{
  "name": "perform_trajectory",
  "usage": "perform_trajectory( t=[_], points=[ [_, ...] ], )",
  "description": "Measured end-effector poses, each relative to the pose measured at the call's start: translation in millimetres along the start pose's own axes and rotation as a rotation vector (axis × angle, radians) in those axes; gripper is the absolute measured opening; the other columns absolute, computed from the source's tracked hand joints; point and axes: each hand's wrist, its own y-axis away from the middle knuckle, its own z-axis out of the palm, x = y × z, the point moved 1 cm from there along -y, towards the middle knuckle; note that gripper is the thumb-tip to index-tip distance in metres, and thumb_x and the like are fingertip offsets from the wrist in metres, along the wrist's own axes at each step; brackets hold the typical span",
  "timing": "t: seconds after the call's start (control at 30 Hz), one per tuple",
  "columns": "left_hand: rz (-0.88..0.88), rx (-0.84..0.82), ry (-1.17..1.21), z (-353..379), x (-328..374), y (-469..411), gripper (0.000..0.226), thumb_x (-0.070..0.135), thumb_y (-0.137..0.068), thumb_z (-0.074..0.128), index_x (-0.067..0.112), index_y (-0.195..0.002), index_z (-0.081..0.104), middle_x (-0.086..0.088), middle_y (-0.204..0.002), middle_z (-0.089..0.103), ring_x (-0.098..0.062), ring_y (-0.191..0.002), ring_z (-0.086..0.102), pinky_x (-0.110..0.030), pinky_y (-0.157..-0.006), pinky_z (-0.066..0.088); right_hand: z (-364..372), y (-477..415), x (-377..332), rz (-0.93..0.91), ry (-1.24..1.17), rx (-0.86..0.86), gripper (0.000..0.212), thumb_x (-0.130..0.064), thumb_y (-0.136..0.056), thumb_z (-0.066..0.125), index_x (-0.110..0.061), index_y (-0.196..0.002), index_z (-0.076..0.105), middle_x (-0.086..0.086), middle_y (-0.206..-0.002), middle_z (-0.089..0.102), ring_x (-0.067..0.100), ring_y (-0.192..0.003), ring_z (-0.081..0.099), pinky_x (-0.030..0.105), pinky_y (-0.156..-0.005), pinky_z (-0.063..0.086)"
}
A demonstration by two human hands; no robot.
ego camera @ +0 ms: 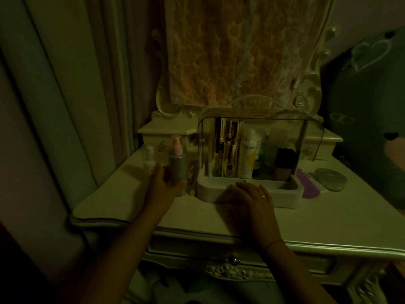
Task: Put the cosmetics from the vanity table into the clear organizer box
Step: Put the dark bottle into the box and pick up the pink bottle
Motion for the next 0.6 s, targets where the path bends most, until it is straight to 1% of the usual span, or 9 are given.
perform_trajectory(
  t=[0.1, 0.2, 0.27, 0.37, 0.4, 0.6],
  points=[
    [0.024, 0.034, -0.022, 2.9, 2.1, 0.5, 0.057, 0.014, -0.073, 0.074, 0.011, -0.124, 0.049, -0.010, -0.122, 0.060, -0.023, -0.107, 0.058, -0.038, -0.087, 0.047, -0.2, 0.2, -0.1, -0.001, -0.002, 0.006, 0.046, -0.024, -0.082, 0.062, -0.025, -0.126, 0.051, 0.001, -0.132, 0.052, 0.021, -0.127, 0.042, 0.041, -0.114, 0.014],
    [0.019, 0.028, 0.024, 2.1, -1.3, 7.8, 0.054, 0.014, -0.073, 0.074, 0.015, -0.122, 0.051, -0.006, -0.117, 0.061, -0.018, -0.100, 0.059, -0.034, -0.081, 0.047, 0.1, 0.2, -0.3, -0.009, -0.014, 0.022, 0.045, -0.023, -0.081, 0.063, -0.024, -0.125, 0.052, 0.003, -0.130, 0.053, 0.023, -0.125, 0.044, 0.042, -0.113, 0.015],
    [0.015, 0.021, 0.038, -1.0, -5.1, 17.3, 0.052, 0.017, -0.072, 0.075, 0.023, -0.119, 0.053, 0.001, -0.111, 0.063, -0.013, -0.096, 0.060, -0.030, -0.077, 0.048, 0.4, 0.4, 0.2, -0.014, -0.023, 0.034, 0.045, -0.022, -0.081, 0.064, -0.023, -0.124, 0.053, 0.004, -0.129, 0.055, 0.024, -0.125, 0.045, 0.043, -0.113, 0.016],
    [0.010, 0.004, 0.057, -6.0, -5.6, 35.5, 0.044, 0.017, -0.069, 0.077, 0.040, -0.100, 0.056, 0.013, -0.098, 0.065, -0.006, -0.090, 0.062, -0.025, -0.070, 0.047, 0.7, 1.0, 0.8, -0.025, -0.024, 0.049, 0.045, -0.021, -0.080, 0.065, -0.021, -0.123, 0.054, 0.005, -0.127, 0.056, 0.025, -0.124, 0.046, 0.044, -0.112, 0.017],
    [0.010, -0.002, 0.066, -7.0, -4.6, 41.8, 0.044, 0.015, -0.069, 0.077, 0.043, -0.095, 0.056, 0.016, -0.095, 0.064, -0.004, -0.089, 0.062, -0.024, -0.070, 0.047, 0.7, 1.3, 0.8, -0.028, -0.025, 0.049, 0.045, -0.021, -0.080, 0.065, -0.022, -0.123, 0.054, 0.004, -0.128, 0.056, 0.025, -0.124, 0.046, 0.043, -0.112, 0.017],
    [0.008, -0.081, 0.089, 0.1, 6.0, 72.4, 0.046, 0.009, -0.067, 0.077, 0.044, -0.090, 0.058, 0.023, -0.085, 0.069, 0.005, -0.082, 0.066, -0.015, -0.061, 0.051, -7.4, 3.1, 6.3, -0.049, -0.058, -0.011, 0.048, -0.020, -0.083, 0.062, -0.021, -0.129, 0.049, 0.005, -0.137, 0.048, 0.024, -0.131, 0.038, 0.041, -0.115, 0.013]
  ],
)
